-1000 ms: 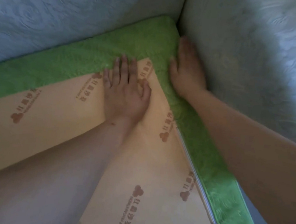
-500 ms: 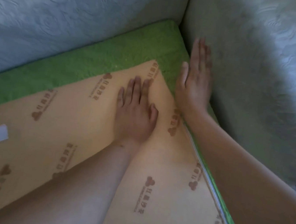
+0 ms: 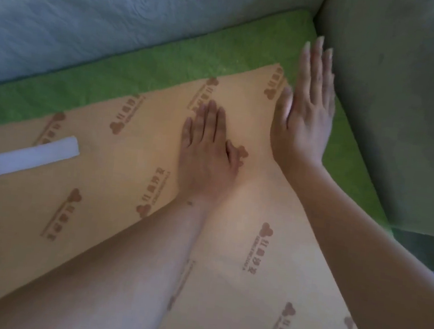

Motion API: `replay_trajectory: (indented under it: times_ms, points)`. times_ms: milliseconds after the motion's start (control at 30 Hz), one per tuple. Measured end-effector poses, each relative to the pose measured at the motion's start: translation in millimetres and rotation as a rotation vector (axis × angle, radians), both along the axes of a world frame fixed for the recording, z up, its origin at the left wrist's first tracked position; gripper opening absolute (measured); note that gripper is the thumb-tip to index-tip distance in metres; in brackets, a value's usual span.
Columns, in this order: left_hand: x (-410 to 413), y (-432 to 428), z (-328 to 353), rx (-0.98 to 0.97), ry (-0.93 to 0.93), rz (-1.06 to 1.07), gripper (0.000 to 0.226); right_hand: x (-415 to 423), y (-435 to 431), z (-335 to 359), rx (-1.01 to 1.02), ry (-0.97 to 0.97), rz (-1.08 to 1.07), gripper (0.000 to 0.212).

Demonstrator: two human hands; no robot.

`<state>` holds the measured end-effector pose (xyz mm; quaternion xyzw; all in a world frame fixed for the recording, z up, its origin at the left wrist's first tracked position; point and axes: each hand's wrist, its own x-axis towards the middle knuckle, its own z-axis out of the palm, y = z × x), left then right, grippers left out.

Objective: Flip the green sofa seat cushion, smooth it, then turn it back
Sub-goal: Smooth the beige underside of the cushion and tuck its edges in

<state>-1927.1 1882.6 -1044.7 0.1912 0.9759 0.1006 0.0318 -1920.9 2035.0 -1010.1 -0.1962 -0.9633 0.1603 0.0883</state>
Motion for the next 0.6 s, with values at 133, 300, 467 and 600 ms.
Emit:
replay_trajectory:
  times_ms: [133,300,467,600]
  points:
    - [11.4,-32.1,4.4,0.002,0.006,0.026,0.064,2.5,-25.6,-12.0,-0.030,-0.215,0.120,0.059]
    - [17.1,-91.3,2.4,-0.009,0.006,0.081,0.065,-4.2,-76.7,3.3,-0.003,-0.137,0.136,0.060]
    - [17.3,-150.9,5.0,-0.017,0.022,0.082,0.065,-12.1,-107.0,9.4,-0.055,-0.066,0.021,0.058]
    - [22.7,-188.6,7.0,-0.003,-0.013,0.080,0.065,5.3,-161.2,-5.4,0.037,-0.222,0.206,0.063]
